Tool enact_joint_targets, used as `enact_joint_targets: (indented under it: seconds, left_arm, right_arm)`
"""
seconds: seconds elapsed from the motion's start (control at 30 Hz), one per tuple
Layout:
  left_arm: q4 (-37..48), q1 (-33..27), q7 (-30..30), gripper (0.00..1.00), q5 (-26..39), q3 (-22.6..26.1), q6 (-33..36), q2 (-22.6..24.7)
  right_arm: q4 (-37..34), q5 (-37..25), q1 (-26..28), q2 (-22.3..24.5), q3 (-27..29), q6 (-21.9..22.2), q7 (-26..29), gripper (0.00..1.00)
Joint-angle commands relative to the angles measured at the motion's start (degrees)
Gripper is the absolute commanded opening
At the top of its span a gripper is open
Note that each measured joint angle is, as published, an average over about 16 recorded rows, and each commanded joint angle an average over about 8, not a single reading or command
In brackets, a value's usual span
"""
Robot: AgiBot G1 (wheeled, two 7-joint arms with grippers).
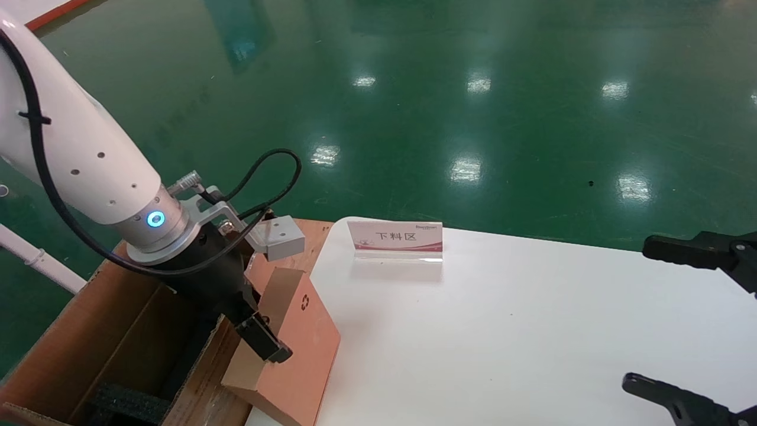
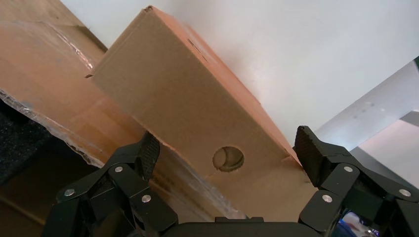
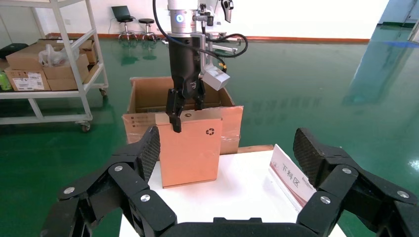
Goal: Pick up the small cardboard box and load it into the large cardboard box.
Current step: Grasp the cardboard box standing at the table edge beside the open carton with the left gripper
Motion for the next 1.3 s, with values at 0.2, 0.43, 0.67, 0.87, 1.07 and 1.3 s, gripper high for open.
enact_joint_targets:
  seconds: [0.2,0.43,0.67,0.87,1.07,1.3]
  left_arm:
    - [0.01,0.38,0.18,0.87,0.41,0.6,-0.36,0.24]
    - [0.02,0.4,0.2,0.0,0.45,0.53,-0.35,0.24]
    - [0.02,0.4,0.19,0.0,0.43,0.4,-0.31,0.22]
    - [0.02,0.39,0.17,0.0,0.41,0.34,-0.29,0.2]
    - [0.02,0.37,0.14,0.0,0.38,0.3,-0.28,0.18]
    - [0.03,0.34,0.12,0.0,0.36,0.27,-0.25,0.16]
  right_arm:
    - [-0.01,0.0,-0.01,0.01,-0.01,0.02,-0.01,1.0]
    - [-0.01,0.03,-0.01,0.01,-0.01,0.02,-0.01,0.3]
    - [-0.01,0.03,-0.01,0.01,-0.01,0.02,-0.01,0.0]
    - [-0.01,0.03,-0.01,0.01,-0.02,0.02,-0.01,0.0]
    - [-0.01,0.03,-0.01,0.01,-0.02,0.02,-0.01,0.0]
    - [-0.01,0.03,-0.01,0.01,-0.02,0.02,-0.01,0.0]
